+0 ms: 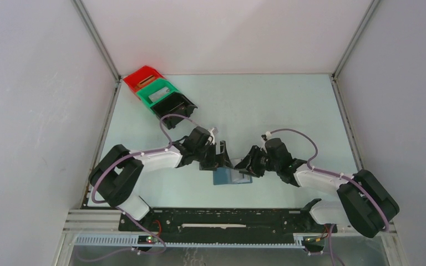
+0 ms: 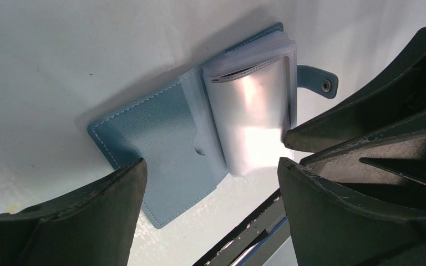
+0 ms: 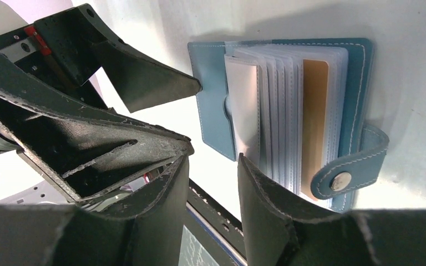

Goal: Take the credit cards out of the card holder
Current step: Open the card holder at the center of the board, then remove the credit card from the card holder.

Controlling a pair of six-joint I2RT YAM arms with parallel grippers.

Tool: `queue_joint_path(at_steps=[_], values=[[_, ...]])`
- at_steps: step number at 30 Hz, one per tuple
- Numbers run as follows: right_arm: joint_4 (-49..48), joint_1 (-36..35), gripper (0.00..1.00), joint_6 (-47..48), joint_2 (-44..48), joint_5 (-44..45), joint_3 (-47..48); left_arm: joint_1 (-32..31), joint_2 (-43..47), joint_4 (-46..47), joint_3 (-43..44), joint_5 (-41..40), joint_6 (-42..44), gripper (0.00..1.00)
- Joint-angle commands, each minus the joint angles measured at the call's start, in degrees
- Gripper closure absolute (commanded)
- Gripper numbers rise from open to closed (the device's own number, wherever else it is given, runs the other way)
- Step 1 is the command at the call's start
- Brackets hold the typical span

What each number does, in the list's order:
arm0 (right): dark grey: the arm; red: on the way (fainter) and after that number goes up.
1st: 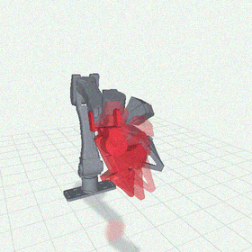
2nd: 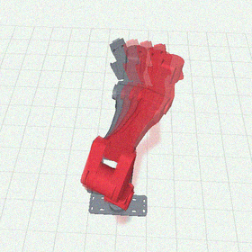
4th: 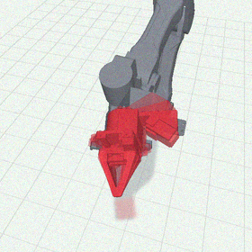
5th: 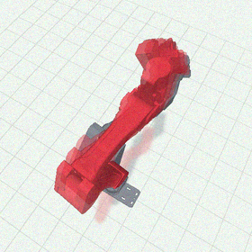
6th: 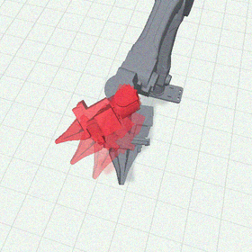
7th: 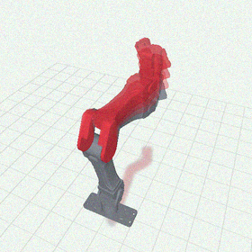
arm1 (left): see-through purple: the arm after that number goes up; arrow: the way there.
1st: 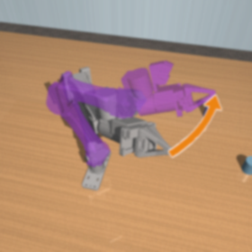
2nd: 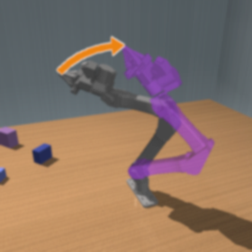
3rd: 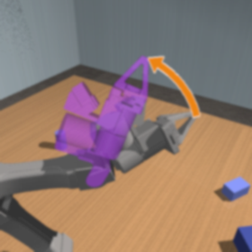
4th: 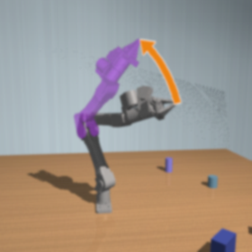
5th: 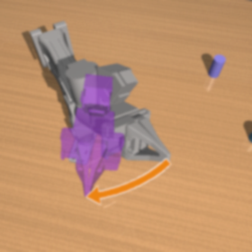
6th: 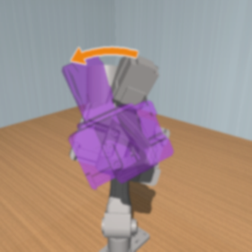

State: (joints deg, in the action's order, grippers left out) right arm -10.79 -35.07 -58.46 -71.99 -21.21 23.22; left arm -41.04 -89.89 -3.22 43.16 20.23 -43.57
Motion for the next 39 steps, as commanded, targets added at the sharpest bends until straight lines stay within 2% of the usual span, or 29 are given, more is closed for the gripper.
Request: queue_joint_path(at_steps=[1, 8, 14, 26, 39], values=[[-2.23, -0.76, 0.54, -0.47, -0.45, 0.58, 2.96, 1.09, 2.49, 1.52, -1.04, 0.94, -0.11, 0.08], [7.62, -0.67, 0.52, 1.52, 6.76, 7.31, 2.9, 1.69, 2.15, 0.83, -1.17, 1.0, 0.37, 0.08], [10.19, -0.8, 0.51, 2.1, 8.95, 7.94, 1.74, 2.23, -0.2, 1.36, -0.62, 1.56, 0.59, 0.08], [5.08, -2.09, 0.51, 0.89, 4.58, 4.57, 1.8, 2.37, -0.12, 1.42, -0.62, 2.0, 0.66, 0.08], [1.58, -4.36, 0.51, 2.07, -1.98, 2.28, 5.19, 4.39, 4.67, -1.26, -0.29, 1.68, 1.56, 0.08]])
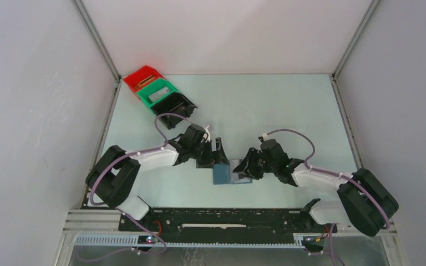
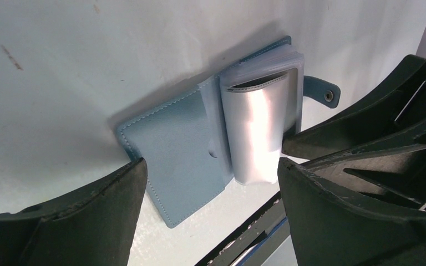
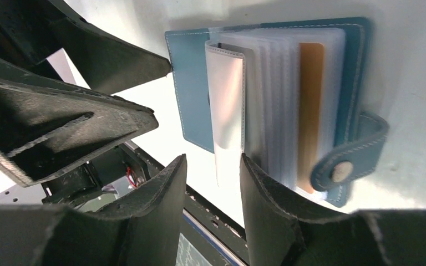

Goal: Take the credit cards out of the card holder
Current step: Remove the credit card from the card holder.

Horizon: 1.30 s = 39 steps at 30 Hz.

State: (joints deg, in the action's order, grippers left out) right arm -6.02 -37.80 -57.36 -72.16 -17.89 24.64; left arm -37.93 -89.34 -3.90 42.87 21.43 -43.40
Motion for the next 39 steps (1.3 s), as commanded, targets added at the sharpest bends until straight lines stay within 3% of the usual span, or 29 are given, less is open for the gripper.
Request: queue_joint_path(at_steps=[1, 7, 19, 32, 35, 39], values=[[-3.01, -1.88, 0.51, 1.07, -2.49, -1.0, 4.43, 1.55, 4.81, -0.83, 0.02, 0.46, 1.45, 0.08], [-4.08, -2.34, 0.51, 0.65, -3.52, -0.54, 5.16, 2.31, 6.88, -2.78, 0.92, 0.6, 2.0, 0.08], [-7.18, -4.79, 0.52, 2.04, -14.19, -4.08, 10.72, 6.0, 16.43, -4.84, 2.78, 2.47, -0.87, 0.07], [-8.5, -5.83, 0.57, 2.02, -18.78, -3.98, 11.43, 5.95, 10.69, 14.02, 0.16, 12.91, -13.42, 0.06], [-8.65, -6.11, 0.67, 2.31, -19.38, -4.17, 11.43, 5.83, 8.13, 17.27, 0.25, 14.0, -15.95, 0.07], [-8.44, -6.64, 0.94, 2.2, -19.92, -3.68, 11.41, 5.28, 5.05, 20.61, -0.07, 15.38, -18.17, 0.07]])
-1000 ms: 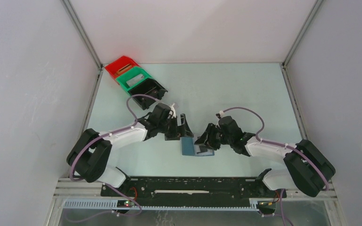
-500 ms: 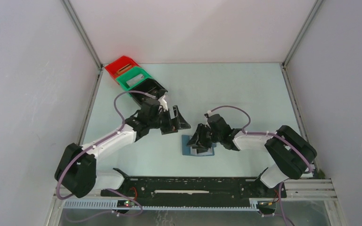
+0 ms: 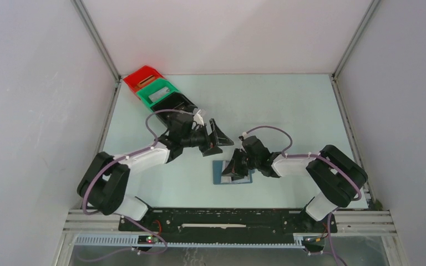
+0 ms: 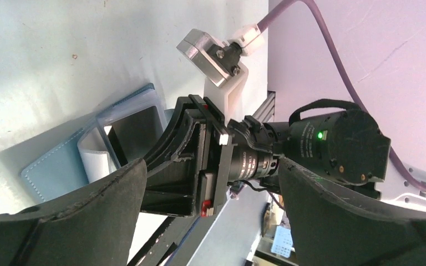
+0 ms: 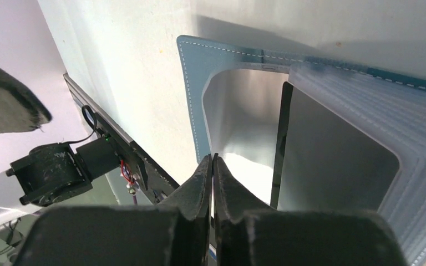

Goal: Take the credit cards out of the card holder
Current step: Remove the credit card from the card holder.

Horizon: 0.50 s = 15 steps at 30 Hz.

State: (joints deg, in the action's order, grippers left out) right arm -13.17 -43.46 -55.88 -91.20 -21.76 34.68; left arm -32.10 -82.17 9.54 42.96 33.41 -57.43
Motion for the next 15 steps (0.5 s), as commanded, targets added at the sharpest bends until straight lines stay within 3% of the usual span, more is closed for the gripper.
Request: queue_joint_path(at_steps=[1, 4, 9, 15], values=[[-1.21, -1.14, 0.96, 0.62, -1.13, 0.27, 1.44, -0.76, -2.57, 7.43, -0.22, 3.78, -4.33, 0.07], [-1.3, -1.25, 0.96, 0.64, -1.97, 0.19, 1.44, -1.39, -4.4, 7.51, 0.01, 5.4, -4.43, 0.07], [-2.44, -1.31, 0.84, 0.45, -3.31, -0.76, 1.45, -2.64, -7.04, 7.87, -0.38, 6.49, -4.44, 0.07], [-1.64, -1.58, 0.78, 0.9, -3.11, -0.5, 1.45, -2.88, -9.48, 8.78, -0.92, 6.53, -5.65, 0.07]])
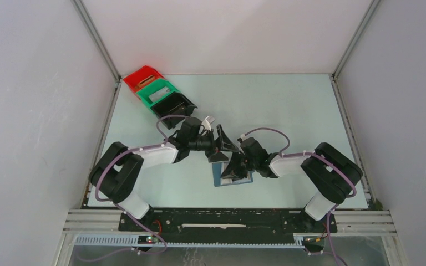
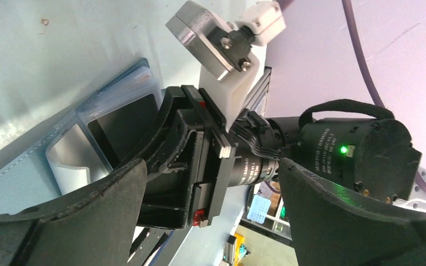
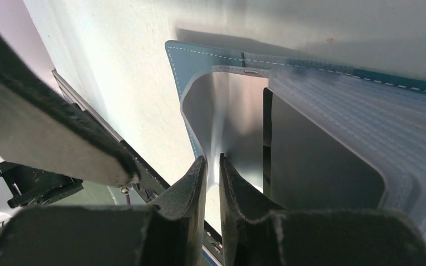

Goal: Take the credit cards out of the card holder
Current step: Remove the credit card from the card holder.

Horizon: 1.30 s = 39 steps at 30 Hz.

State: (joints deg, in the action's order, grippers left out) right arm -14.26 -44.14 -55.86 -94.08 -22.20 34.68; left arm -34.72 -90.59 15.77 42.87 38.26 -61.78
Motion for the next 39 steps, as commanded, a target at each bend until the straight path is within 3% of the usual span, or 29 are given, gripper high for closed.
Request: queue_joint_path(at_steps=[1, 12, 19, 28, 39], values=[[-0.43, -0.94, 0.77, 0.88, -0.16, 0.0, 1.45, -0.26, -1.48, 2.05, -0.67, 1.56, -1.21, 0.08], [2.14, -1.23, 0.75, 1.62, 2.47, 1.56, 1.36, -0.25, -6.05, -6.21, -0.28, -2.77, 1.84, 0.09], [6.12, -1.56, 0.66, 2.73, 7.73, 4.13, 1.23, 0.22, -7.18, -10.92, 0.62, -5.05, 3.76, 0.09], [9.51, -1.57, 0.63, 3.49, 12.2, 6.2, 1.07, 0.79, -6.18, -10.18, 0.32, -5.9, 3.6, 0.09], [4.64, -1.19, 0.64, 1.28, 9.48, 4.05, 0.21, 0.97, -0.97, -4.1, -1.77, -4.64, 3.17, 0.14]])
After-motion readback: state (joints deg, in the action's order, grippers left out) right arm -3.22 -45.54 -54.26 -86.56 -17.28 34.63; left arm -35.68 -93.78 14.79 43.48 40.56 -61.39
